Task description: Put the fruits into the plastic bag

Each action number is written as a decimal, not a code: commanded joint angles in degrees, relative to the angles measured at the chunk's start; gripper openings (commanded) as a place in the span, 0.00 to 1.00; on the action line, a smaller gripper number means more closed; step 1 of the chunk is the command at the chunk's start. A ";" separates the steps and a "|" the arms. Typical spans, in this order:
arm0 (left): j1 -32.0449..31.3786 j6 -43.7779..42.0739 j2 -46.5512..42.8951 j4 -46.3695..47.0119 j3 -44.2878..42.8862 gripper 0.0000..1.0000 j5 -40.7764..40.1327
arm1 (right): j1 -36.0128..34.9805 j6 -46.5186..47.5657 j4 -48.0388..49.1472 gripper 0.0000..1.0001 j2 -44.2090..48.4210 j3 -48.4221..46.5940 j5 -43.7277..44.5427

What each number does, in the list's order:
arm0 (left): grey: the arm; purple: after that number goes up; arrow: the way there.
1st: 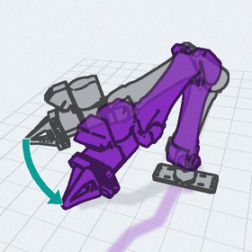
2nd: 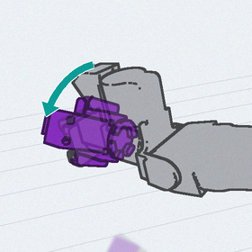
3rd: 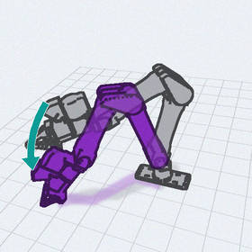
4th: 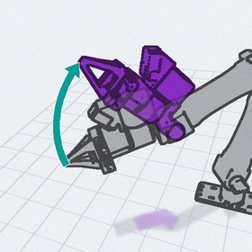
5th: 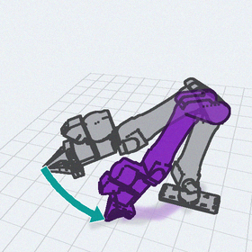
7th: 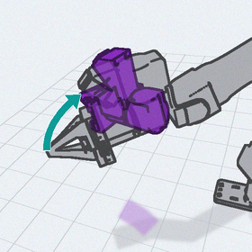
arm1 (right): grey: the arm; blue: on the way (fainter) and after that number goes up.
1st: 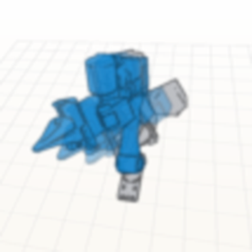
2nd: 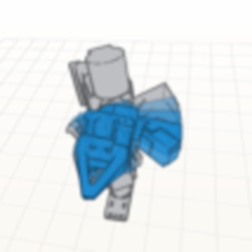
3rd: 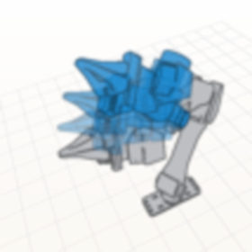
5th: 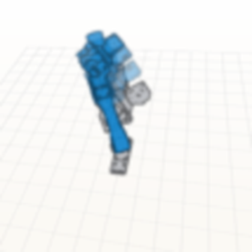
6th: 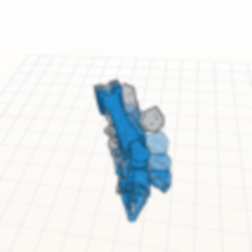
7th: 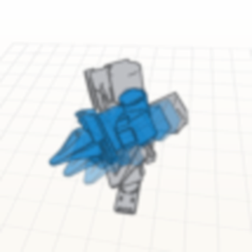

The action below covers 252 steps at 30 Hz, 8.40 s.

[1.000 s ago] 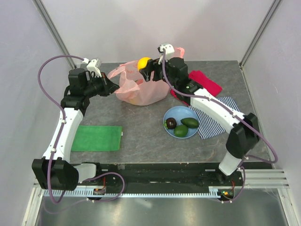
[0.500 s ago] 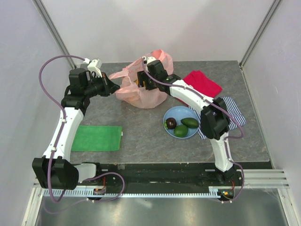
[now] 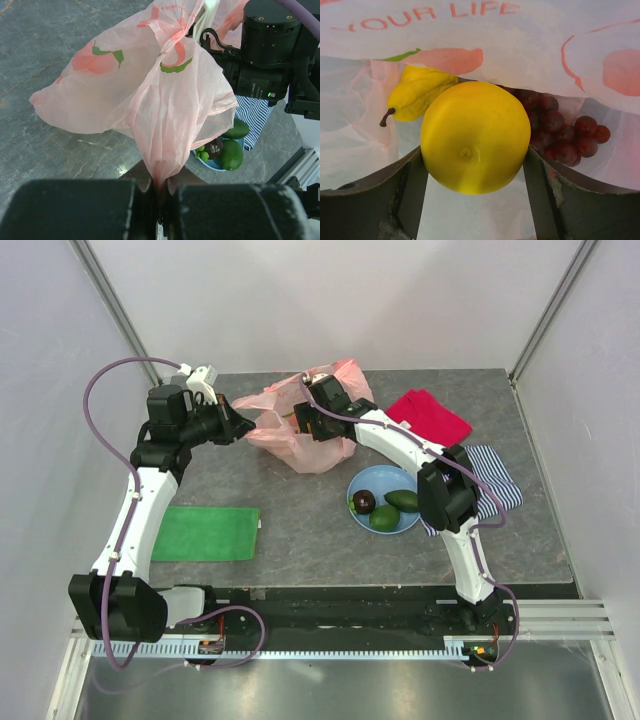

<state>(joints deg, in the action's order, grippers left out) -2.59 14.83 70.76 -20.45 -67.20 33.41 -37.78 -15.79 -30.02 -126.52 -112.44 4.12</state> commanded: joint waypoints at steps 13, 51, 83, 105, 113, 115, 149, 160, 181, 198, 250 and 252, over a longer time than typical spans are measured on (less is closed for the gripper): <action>0.30 -0.15 0.43 1.81 -0.21 0.01 2.01 | -0.10 -0.12 1.19 0.98 2.59 0.20 -0.16; 0.30 0.38 0.52 1.81 -0.48 0.02 3.42 | 1.04 -8.20 36.25 0.98 37.11 29.46 -17.39; 0.30 -0.06 0.17 1.81 -0.21 0.02 2.10 | 3.93 -14.70 -2.41 0.97 56.74 51.27 14.78; 0.30 0.11 0.43 1.81 -0.30 0.02 2.28 | 0.08 -13.74 5.85 0.91 42.15 52.59 4.93; 0.30 0.11 0.61 1.73 -0.30 0.02 2.36 | -2.03 -12.77 5.94 0.89 36.97 52.15 6.69; 0.30 0.11 0.61 1.73 -0.21 0.01 2.36 | -2.38 -12.60 5.85 0.89 36.00 52.06 6.87; 0.30 0.46 1.48 1.64 -0.39 0.02 2.98 | -3.53 -9.53 7.52 0.51 39.41 51.53 7.31; 0.30 0.55 1.57 1.64 -0.39 0.02 3.16 | -6.60 0.40 14.01 0.51 53.12 53.91 -5.25; 0.30 0.46 1.92 1.64 -0.30 0.02 3.24 | -5.55 -3.80 30.11 0.50 44.35 35.47 -6.07; 0.30 0.46 1.83 1.55 -0.39 0.02 3.51 | -1.59 -6.36 8.33 0.47 17.55 12.35 -2.04; 0.30 0.46 1.84 1.55 -0.48 0.02 3.77 | -3.62 -7.58 19.37 0.90 20.94 23.49 -6.31; 0.30 0.46 1.66 1.46 -0.48 0.01 3.86 | -3.62 -7.85 24.11 0.89 23.50 27.00 -6.75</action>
<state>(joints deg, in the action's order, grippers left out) -2.59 14.87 72.62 -20.47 -67.20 36.16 -41.52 -22.04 -18.22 -111.35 -89.93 -0.82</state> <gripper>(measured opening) 0.032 0.903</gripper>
